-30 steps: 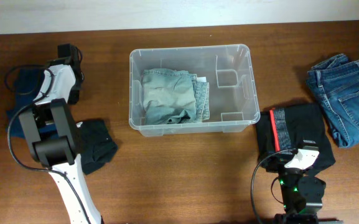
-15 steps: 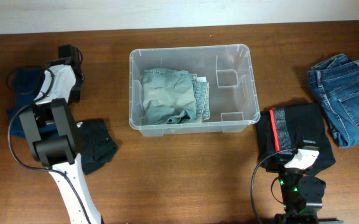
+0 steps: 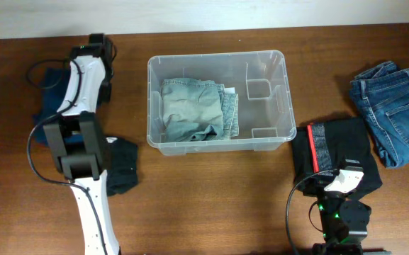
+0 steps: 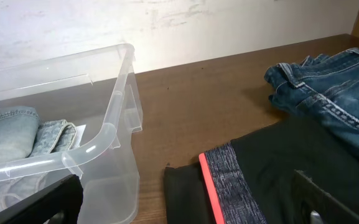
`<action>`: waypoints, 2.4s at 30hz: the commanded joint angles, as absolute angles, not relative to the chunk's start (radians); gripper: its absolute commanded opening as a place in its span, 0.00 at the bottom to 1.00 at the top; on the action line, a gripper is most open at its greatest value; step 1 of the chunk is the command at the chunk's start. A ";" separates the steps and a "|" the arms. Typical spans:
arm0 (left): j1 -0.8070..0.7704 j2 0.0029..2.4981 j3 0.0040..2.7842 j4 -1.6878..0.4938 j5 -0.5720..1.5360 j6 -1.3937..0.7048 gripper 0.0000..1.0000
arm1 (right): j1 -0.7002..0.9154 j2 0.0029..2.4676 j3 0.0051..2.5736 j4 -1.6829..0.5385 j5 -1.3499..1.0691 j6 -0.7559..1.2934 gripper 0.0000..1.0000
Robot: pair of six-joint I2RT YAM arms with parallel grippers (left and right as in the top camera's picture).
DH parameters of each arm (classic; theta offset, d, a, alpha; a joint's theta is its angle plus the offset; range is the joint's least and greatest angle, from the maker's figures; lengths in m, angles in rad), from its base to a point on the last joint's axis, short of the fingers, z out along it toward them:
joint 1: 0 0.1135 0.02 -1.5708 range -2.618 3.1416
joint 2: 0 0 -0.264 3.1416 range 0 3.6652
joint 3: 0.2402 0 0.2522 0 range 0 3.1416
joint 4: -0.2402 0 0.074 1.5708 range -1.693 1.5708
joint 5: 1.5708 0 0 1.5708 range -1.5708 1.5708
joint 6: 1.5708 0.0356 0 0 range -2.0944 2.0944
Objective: Pack container
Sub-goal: 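Lower the left gripper onto the teal shirt and close on it, then lift the teal shirt with the left gripper over the container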
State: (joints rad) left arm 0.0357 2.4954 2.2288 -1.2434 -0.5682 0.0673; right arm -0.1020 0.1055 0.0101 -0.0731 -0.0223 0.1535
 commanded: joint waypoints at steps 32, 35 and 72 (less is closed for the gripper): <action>-0.023 2.173 2.976 -1.431 0.442 -0.024 0.01 | -0.097 0.098 0.006 -0.079 -0.014 0.150 0.99; -0.037 2.165 2.976 -1.394 0.626 -0.006 0.01 | -0.097 0.098 0.006 -0.079 -0.014 0.150 0.99; -0.342 2.405 2.972 -1.246 0.986 -0.811 0.01 | -0.097 0.098 0.006 -0.079 -0.014 0.150 0.99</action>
State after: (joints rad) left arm -0.3763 2.3852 2.9620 -1.2655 0.9119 -0.7502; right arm -0.1020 0.1051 0.0101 -0.0731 -0.0223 0.1532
